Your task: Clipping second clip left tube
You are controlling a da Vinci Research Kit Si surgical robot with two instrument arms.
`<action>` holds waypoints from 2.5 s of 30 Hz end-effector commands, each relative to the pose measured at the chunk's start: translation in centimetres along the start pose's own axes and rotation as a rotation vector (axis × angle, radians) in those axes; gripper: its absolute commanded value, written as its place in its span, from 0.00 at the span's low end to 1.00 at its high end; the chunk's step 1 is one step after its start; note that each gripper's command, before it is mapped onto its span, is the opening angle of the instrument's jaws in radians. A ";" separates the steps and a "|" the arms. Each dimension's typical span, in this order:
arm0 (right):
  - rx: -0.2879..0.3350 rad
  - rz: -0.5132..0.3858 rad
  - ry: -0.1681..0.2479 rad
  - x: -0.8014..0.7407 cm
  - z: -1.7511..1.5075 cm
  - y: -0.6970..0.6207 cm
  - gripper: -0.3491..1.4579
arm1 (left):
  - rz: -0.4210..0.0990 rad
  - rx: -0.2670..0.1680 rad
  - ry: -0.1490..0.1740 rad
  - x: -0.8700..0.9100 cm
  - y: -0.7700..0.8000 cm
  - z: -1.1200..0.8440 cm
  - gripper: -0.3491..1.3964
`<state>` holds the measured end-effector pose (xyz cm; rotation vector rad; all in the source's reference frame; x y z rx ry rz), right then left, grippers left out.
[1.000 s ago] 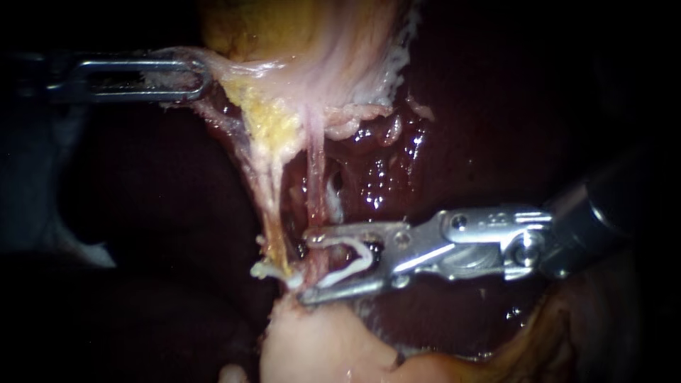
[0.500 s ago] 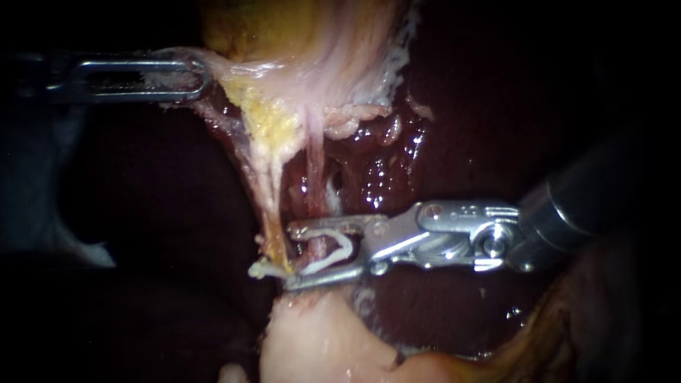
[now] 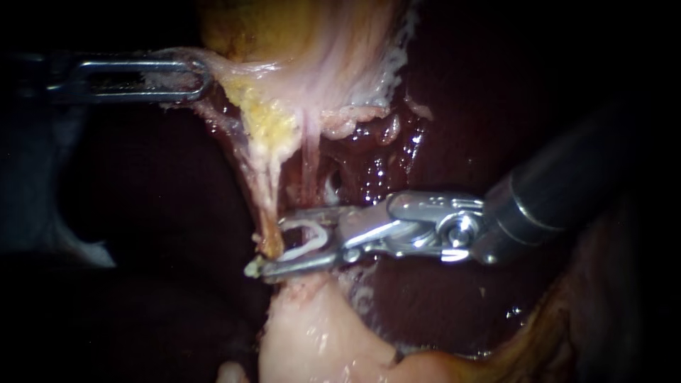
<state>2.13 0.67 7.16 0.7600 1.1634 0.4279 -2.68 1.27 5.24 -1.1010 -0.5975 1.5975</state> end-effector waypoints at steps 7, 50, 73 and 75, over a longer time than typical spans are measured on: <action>0.021 -0.006 -0.007 -0.04 0.24 -0.03 0.46 | 0.000 0.000 0.000 0.00 0.00 0.00 0.00; 0.117 -0.018 0.058 0.20 0.30 -0.71 0.21 | 0.001 -0.001 0.000 0.00 -0.02 0.00 0.00; 0.105 0.027 0.029 0.20 0.24 -0.67 0.00 | 0.001 -0.001 -0.001 0.00 -0.03 0.00 0.00; 0.105 0.026 0.029 0.20 0.24 -0.67 0.00 | 0.001 -0.001 -0.001 0.00 -0.03 0.00 0.00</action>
